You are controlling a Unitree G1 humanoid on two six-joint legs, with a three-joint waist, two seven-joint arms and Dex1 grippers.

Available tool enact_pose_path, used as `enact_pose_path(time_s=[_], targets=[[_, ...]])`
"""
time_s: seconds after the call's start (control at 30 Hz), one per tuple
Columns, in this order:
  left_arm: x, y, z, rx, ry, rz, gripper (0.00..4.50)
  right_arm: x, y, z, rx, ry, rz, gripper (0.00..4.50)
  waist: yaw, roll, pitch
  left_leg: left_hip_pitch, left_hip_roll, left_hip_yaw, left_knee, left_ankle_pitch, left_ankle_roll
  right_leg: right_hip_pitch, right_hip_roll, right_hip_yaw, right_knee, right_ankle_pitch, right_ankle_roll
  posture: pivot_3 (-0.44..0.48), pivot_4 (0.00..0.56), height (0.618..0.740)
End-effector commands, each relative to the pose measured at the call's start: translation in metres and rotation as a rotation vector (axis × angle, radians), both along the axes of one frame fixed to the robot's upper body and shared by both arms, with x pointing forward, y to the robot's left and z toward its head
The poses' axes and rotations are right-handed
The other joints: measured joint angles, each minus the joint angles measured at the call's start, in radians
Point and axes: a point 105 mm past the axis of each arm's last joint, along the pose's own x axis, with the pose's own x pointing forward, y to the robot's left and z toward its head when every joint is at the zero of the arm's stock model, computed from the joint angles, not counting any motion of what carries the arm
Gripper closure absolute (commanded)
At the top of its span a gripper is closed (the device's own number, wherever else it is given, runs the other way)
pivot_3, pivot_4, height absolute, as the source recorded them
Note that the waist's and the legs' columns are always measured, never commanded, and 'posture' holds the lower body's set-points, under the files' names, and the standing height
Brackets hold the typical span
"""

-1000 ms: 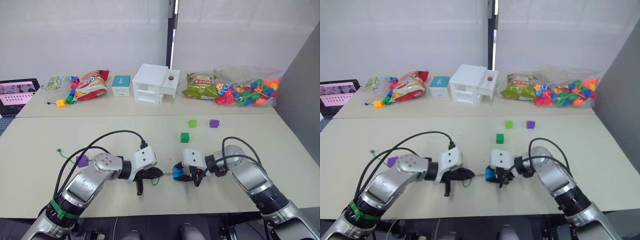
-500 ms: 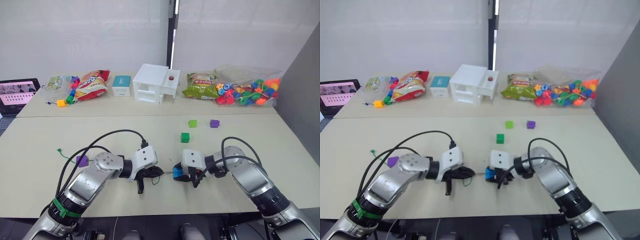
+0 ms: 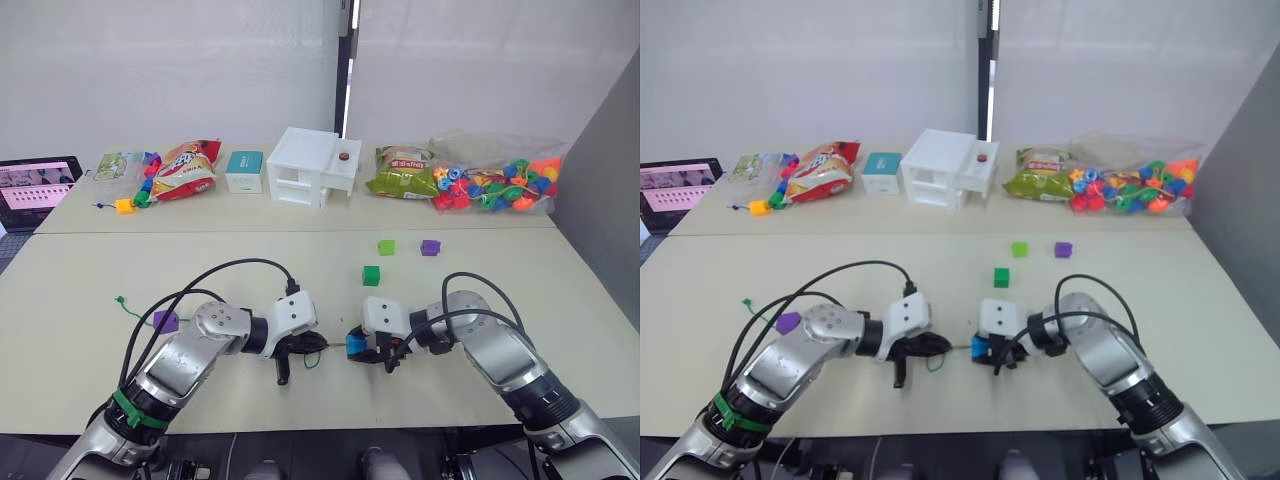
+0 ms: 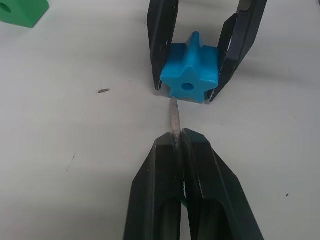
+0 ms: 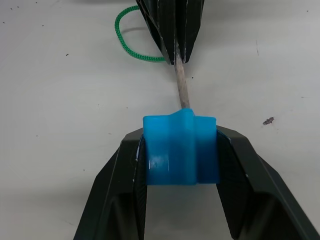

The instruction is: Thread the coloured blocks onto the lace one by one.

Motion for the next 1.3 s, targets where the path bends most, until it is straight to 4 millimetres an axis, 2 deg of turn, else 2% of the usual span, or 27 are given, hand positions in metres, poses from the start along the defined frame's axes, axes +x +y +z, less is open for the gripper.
enact_pose_path(time_s=[0.03, 0.5, 0.8, 1.3], targets=[[-0.007, -0.016, 0.017, -0.057, -0.046, -0.082, 4.50, -0.001, 0.004, -0.002, -0.011, -0.006, -0.003, 3.14, 0.000, 0.000, 0.000, 0.000, 0.000, 0.000, 0.000, 0.000, 0.000, 0.000, 0.000, 0.000, 0.000, 0.000, 0.000, 0.000, 0.150, 0.740], [-0.014, -0.010, 0.027, -0.101, -0.027, -0.071, 4.50, -0.002, 0.003, -0.005, -0.021, 0.004, -0.004, 3.14, 0.000, 0.000, 0.000, 0.000, 0.000, 0.000, 0.000, 0.000, 0.000, 0.000, 0.000, 0.000, 0.000, 0.000, 0.000, 0.000, 0.150, 0.740], [-0.019, -0.004, 0.019, -0.067, 0.033, -0.089, 4.50, 0.001, 0.002, -0.005, -0.023, -0.002, -0.015, 3.14, -0.001, 0.000, 0.000, 0.000, 0.000, 0.000, 0.000, 0.000, 0.000, 0.000, 0.000, 0.000, 0.000, 0.000, 0.000, 0.000, 0.150, 0.740], [-0.015, -0.014, 0.026, -0.143, 0.001, -0.091, 4.50, -0.002, -0.001, -0.007, -0.034, 0.009, -0.022, 3.14, 0.007, 0.000, 0.000, 0.000, 0.000, 0.000, 0.001, 0.000, 0.000, 0.001, 0.000, 0.000, 0.000, 0.000, 0.000, 0.000, 0.150, 0.740]])
